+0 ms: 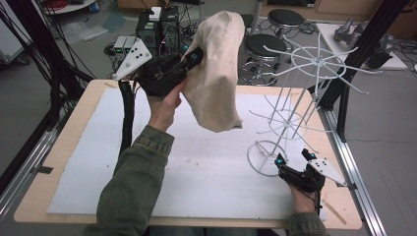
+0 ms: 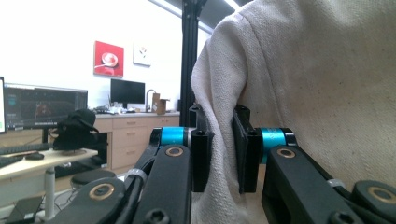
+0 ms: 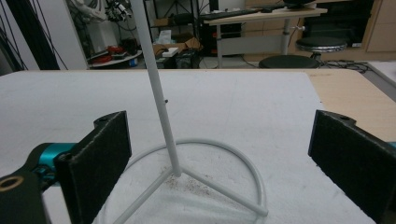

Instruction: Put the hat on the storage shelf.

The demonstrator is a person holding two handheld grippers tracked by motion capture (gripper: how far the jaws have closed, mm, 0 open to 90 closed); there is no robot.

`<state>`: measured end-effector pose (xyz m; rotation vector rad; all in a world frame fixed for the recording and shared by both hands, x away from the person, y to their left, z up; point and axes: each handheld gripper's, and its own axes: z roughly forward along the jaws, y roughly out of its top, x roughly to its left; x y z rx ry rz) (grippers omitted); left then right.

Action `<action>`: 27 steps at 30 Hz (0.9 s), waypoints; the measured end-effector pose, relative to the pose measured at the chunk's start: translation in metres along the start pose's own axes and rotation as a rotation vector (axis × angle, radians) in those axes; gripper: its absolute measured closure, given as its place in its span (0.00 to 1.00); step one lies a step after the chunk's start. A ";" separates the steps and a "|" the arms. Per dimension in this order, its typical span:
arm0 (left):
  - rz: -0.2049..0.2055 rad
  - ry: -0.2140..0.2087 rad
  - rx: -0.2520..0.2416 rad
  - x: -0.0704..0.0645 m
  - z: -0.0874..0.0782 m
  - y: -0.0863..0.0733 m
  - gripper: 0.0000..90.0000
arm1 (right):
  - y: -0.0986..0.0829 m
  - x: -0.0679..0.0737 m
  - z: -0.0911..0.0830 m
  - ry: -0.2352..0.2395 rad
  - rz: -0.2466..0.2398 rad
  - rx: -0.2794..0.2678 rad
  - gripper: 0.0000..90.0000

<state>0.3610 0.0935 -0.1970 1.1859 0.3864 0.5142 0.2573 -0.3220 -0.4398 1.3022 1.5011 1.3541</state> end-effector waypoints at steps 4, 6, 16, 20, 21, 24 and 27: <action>-0.011 -0.028 -0.031 -0.001 0.004 0.013 0.88 | 0.000 0.000 0.000 0.000 0.005 -0.002 0.05; -0.007 -0.035 -0.036 -0.002 0.006 0.019 0.88 | 0.000 0.000 0.000 0.002 0.007 0.000 0.05; -0.009 -0.077 -0.034 -0.013 0.026 0.031 0.88 | 0.000 0.001 -0.001 0.001 0.004 -0.004 0.05; 0.001 -0.081 -0.022 -0.018 0.040 0.034 0.88 | 0.000 0.000 -0.001 0.004 0.002 -0.005 0.05; 0.008 -0.078 -0.018 -0.020 0.043 0.036 0.88 | 0.000 0.000 -0.002 0.004 0.002 -0.005 0.05; 0.011 -0.079 -0.015 -0.024 0.051 0.038 0.88 | 0.000 0.000 -0.002 0.004 -0.003 -0.010 0.05; 0.015 -0.084 -0.005 -0.026 0.059 0.040 0.88 | 0.000 0.000 -0.003 0.004 0.004 -0.007 0.05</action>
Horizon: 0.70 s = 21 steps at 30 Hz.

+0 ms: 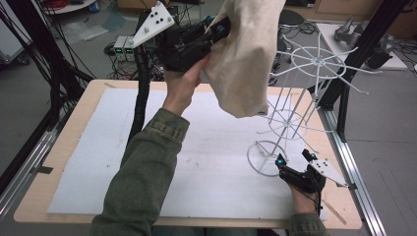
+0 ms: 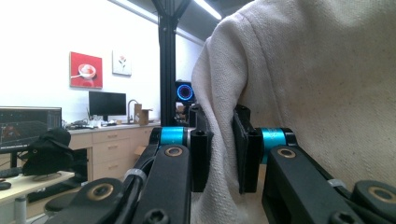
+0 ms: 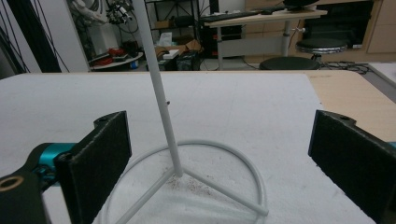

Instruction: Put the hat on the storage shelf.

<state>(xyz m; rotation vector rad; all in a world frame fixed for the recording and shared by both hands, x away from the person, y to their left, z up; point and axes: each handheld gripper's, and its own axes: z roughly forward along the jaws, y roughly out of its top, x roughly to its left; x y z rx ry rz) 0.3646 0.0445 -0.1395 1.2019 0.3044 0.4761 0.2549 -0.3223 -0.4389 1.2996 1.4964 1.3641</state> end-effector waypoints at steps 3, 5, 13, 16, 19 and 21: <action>0.007 -0.005 0.018 0.000 0.010 -0.002 0.88 | 0.000 0.000 0.001 -0.002 -0.004 -0.003 0.05; 0.018 -0.002 0.034 -0.001 0.017 -0.004 0.88 | 0.000 0.000 0.001 -0.001 -0.001 0.000 0.05; 0.045 -0.007 0.087 -0.009 0.047 -0.010 0.88 | 0.000 -0.001 0.001 0.004 0.003 0.000 0.05; 0.055 -0.012 0.101 -0.014 0.056 -0.012 0.88 | 0.000 -0.001 0.000 0.005 0.000 -0.002 0.05; 0.065 -0.013 0.110 -0.018 0.062 -0.013 0.88 | 0.000 -0.001 0.001 0.006 0.003 -0.002 0.05; 0.067 -0.008 0.113 -0.021 0.068 -0.015 0.88 | 0.000 -0.001 0.001 0.009 -0.002 0.001 0.05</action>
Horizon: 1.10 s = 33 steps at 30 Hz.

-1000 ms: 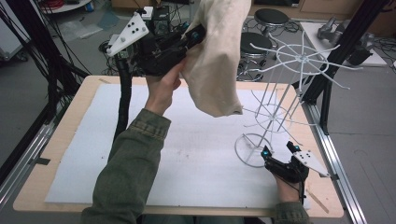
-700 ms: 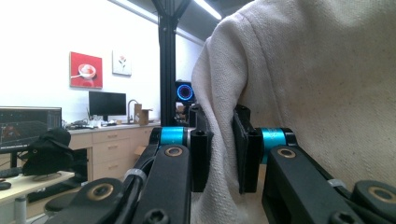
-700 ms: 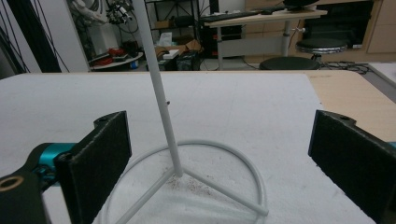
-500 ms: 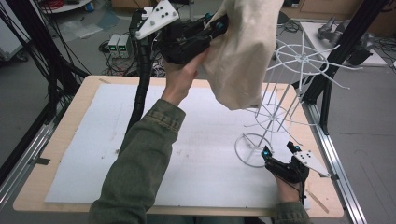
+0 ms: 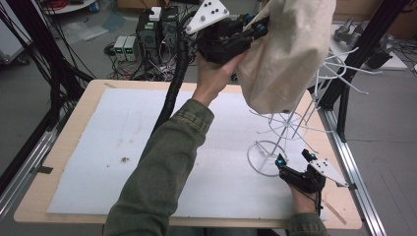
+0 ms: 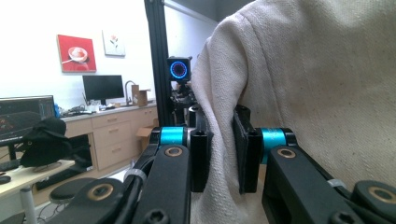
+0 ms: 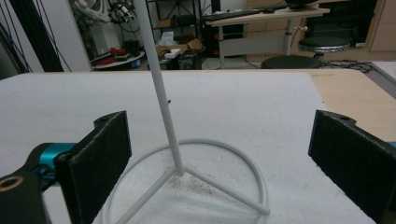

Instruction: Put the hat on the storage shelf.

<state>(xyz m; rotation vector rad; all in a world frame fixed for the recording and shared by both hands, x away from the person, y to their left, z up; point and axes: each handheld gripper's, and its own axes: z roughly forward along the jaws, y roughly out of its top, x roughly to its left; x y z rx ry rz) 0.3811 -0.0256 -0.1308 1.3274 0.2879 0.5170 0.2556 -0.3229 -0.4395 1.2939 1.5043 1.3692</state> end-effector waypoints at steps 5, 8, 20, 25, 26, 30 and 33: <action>0.014 -0.009 0.024 -0.006 0.012 -0.003 0.88 | 0.000 0.000 -0.001 0.000 0.005 -0.005 0.05; 0.012 -0.013 0.026 -0.008 0.015 -0.004 0.87 | 0.000 0.000 0.000 0.001 0.005 -0.004 0.05; -0.037 -0.016 0.081 -0.003 0.015 -0.004 0.64 | 0.000 0.000 0.000 -0.002 0.003 -0.005 0.05; -0.052 -0.005 0.092 0.001 0.012 -0.005 0.51 | 0.000 0.000 0.000 -0.001 0.003 -0.005 0.05; -0.050 0.003 0.091 0.002 0.011 -0.005 0.49 | 0.000 0.000 0.000 -0.001 0.006 -0.005 0.05; -0.055 0.011 0.083 0.006 0.005 -0.006 0.44 | 0.000 0.000 0.000 -0.002 0.008 -0.005 0.05; -0.057 0.016 0.081 0.008 0.000 -0.010 0.44 | 0.000 0.000 0.000 -0.002 0.005 -0.006 0.05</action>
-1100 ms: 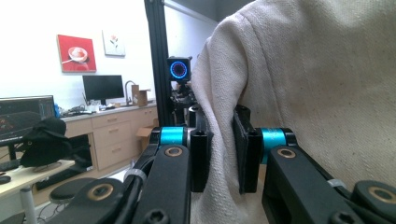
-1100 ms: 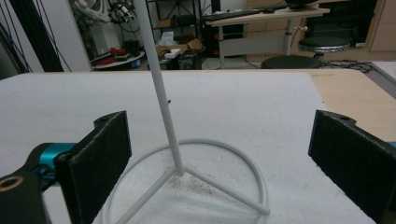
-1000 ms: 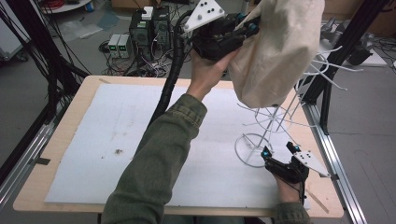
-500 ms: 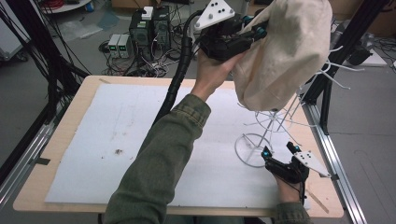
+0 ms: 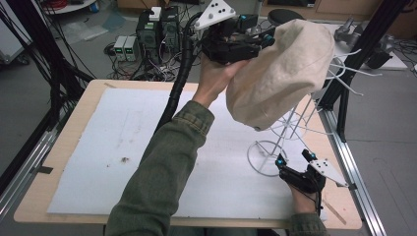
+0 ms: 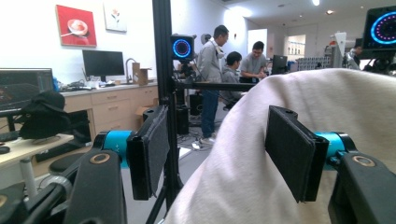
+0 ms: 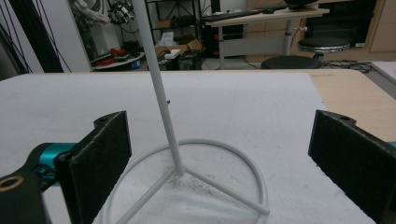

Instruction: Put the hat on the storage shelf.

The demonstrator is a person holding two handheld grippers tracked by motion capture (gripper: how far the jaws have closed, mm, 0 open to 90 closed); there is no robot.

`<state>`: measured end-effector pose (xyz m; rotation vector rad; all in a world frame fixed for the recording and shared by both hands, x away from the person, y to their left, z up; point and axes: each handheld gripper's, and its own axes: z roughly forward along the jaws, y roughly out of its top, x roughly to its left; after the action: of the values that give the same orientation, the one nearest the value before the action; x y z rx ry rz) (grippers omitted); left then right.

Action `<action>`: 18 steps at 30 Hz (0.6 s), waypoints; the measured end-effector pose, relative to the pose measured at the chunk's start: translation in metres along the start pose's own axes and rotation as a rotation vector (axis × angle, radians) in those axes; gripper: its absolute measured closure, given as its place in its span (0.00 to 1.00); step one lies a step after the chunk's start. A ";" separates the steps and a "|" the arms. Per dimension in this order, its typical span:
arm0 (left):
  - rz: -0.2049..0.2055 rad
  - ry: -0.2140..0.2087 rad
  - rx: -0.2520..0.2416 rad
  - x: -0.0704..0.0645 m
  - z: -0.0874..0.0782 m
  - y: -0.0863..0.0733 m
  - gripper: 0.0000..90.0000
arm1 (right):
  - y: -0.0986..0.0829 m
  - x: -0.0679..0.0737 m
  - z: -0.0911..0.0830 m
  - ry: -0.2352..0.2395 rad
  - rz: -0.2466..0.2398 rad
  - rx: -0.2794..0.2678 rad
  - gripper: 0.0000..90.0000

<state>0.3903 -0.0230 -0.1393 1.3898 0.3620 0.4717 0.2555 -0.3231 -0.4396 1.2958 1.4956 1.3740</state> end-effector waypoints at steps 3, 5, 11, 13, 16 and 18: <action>-0.004 0.003 -0.003 0.002 -0.003 -0.002 0.43 | 0.000 0.000 0.000 0.000 -0.001 0.000 0.05; -0.005 0.004 -0.010 0.002 -0.004 -0.001 0.43 | 0.000 0.000 0.000 -0.002 0.002 0.000 0.05; -0.010 0.005 -0.028 0.005 -0.013 0.003 0.43 | 0.000 0.000 0.000 0.000 -0.001 0.002 0.05; -0.012 0.009 -0.033 0.006 -0.017 0.004 0.43 | 0.000 0.000 0.000 0.000 -0.002 0.002 0.05; -0.005 0.019 -0.040 0.008 -0.025 0.005 0.43 | 0.000 0.000 0.000 -0.001 0.001 0.002 0.05; -0.004 0.024 -0.040 0.010 -0.030 0.004 0.43 | 0.000 0.001 0.000 -0.003 0.001 0.001 0.05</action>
<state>0.3830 0.0084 -0.1394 1.3457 0.3733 0.4901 0.2555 -0.3226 -0.4397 1.2991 1.4943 1.3720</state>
